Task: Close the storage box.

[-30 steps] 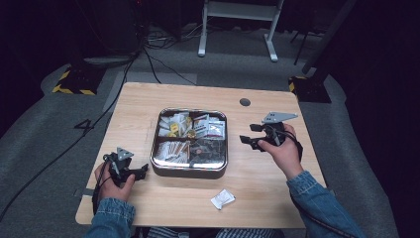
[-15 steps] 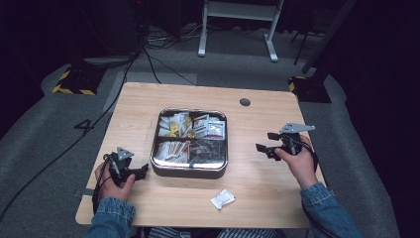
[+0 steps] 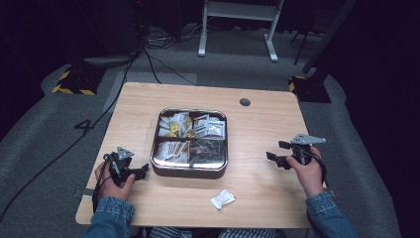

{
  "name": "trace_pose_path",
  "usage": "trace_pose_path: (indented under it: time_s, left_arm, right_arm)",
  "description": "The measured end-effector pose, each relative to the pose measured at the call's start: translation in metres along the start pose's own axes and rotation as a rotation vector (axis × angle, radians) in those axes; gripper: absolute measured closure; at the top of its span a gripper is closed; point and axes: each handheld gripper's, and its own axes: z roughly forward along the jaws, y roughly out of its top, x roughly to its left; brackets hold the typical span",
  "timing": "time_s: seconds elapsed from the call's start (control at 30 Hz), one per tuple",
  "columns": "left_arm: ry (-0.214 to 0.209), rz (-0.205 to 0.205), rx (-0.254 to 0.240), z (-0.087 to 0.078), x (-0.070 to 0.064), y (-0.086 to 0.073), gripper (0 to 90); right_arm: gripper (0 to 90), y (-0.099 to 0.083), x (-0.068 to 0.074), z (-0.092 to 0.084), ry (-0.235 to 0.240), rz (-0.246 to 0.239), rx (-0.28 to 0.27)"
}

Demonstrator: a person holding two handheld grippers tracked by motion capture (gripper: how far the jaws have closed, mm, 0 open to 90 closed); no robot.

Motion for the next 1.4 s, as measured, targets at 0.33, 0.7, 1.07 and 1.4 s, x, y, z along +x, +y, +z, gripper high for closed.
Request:
trace_pose_path:
  time_s: [0.33, 0.7, 1.07, 1.4]
  left_arm:
    - [-0.017, 0.013, 0.002, 0.001, 0.002, 0.001, 12.0]
    - [-0.022, 0.021, 0.006, 0.002, 0.004, 0.003, 11.3]
    - [-0.020, 0.019, 0.004, 0.002, 0.004, 0.002, 11.3]
    - [-0.011, 0.018, 0.005, 0.002, 0.006, 0.003, 11.5]
  right_arm:
    - [20.5, -0.022, -0.017, 0.002, -0.064, 0.015, 0.060]
    - [20.4, -0.035, -0.024, 0.008, -0.097, 0.000, 0.118]
    - [0.0, -0.040, -0.024, 0.025, -0.110, -0.003, 0.168]
    - [0.1, -0.040, -0.023, 0.025, -0.112, -0.001, 0.168]
